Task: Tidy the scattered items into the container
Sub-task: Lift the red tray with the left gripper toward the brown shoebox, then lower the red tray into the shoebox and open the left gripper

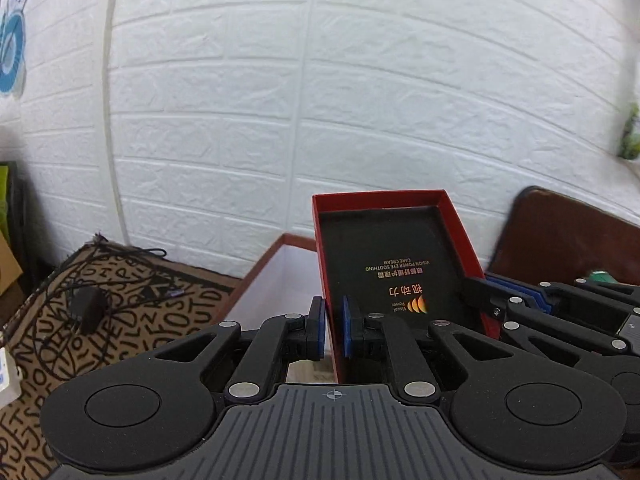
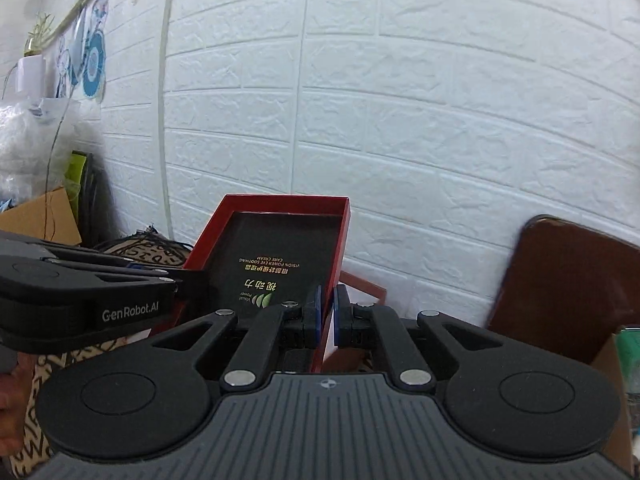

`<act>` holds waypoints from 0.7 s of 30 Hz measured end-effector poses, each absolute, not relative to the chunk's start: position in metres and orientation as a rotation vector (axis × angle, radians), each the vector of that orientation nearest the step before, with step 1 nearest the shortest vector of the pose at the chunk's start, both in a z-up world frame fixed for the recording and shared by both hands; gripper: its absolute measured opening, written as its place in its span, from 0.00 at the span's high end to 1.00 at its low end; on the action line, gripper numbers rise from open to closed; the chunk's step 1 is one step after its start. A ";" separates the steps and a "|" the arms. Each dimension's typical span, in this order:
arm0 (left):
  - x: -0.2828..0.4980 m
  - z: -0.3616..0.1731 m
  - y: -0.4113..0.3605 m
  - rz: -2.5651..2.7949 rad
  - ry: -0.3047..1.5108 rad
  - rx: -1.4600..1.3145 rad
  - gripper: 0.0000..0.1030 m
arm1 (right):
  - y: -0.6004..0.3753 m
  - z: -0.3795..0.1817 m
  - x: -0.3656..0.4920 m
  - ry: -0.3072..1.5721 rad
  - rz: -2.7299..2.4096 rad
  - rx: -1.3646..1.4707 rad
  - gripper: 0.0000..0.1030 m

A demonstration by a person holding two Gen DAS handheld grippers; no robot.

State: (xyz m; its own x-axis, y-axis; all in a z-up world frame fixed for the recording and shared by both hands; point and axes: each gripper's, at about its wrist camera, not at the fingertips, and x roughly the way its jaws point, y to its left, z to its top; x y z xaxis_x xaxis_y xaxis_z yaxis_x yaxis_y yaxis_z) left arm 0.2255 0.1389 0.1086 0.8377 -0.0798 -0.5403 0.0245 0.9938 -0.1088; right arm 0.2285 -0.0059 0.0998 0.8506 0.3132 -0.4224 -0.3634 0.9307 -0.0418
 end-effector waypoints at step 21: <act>0.377 0.015 0.166 -0.018 0.797 -0.027 0.95 | 0.033 0.011 0.369 0.731 0.335 -0.063 0.91</act>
State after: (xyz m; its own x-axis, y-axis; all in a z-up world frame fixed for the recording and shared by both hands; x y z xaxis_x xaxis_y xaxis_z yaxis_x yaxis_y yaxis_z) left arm 0.3768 0.1658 0.0148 0.6985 -0.0262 -0.7151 0.0057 0.9995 -0.0310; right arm 0.3694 0.0334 0.0105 0.6938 0.2779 -0.6644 -0.3212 0.9451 0.0599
